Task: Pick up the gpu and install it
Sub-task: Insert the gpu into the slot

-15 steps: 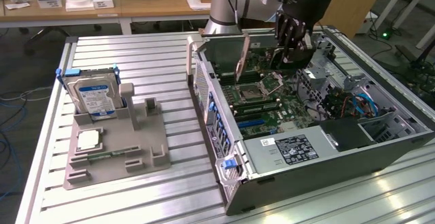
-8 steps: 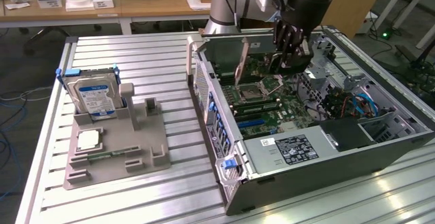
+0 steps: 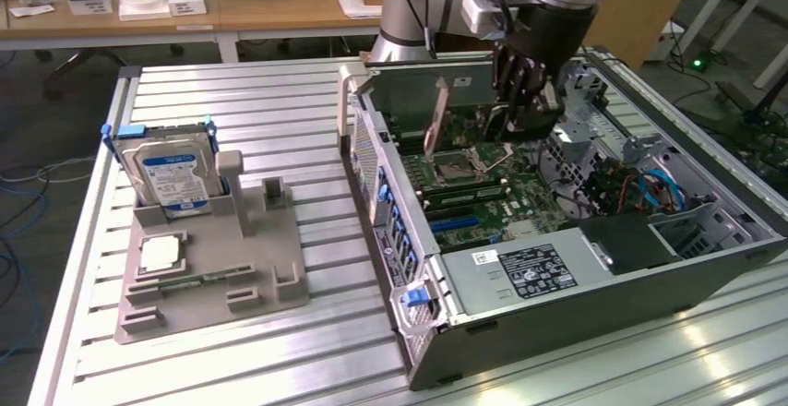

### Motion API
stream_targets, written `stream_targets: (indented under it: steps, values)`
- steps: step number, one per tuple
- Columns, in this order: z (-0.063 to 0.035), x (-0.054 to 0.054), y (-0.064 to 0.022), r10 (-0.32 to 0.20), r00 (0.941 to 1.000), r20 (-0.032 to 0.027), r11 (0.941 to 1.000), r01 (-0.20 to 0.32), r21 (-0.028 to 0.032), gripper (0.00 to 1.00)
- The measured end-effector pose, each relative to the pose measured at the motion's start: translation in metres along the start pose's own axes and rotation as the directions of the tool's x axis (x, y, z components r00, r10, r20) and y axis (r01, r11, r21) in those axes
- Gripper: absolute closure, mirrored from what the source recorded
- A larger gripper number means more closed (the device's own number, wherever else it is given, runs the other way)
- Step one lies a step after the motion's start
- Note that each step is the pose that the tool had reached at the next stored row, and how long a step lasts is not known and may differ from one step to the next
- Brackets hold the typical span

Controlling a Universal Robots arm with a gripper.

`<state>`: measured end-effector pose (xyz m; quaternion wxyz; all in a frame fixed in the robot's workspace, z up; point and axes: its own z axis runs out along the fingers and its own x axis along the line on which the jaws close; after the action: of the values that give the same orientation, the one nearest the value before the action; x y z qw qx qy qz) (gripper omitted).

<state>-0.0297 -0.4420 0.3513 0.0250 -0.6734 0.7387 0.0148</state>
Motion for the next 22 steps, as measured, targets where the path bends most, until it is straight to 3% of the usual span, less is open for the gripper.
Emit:
stream_targets:
  steps: [3,5,10,22]
  values:
    - [0.0001,0.004,-0.0004,-0.001,1.0,-0.0087,1.0,0.001,0.0004,0.72]
    - [0.0005,0.004,-0.0003,-0.007,0.9999,-0.0105,1.0,0.007,0.0002,0.72]
    - [0.0054,0.005,0.0005,-0.047,0.9989,-0.0067,0.9989,0.047,-0.0022,0.72]
    - [0.0241,0.008,0.0074,-0.047,0.9989,-0.0066,0.9989,0.047,-0.0032,0.72]
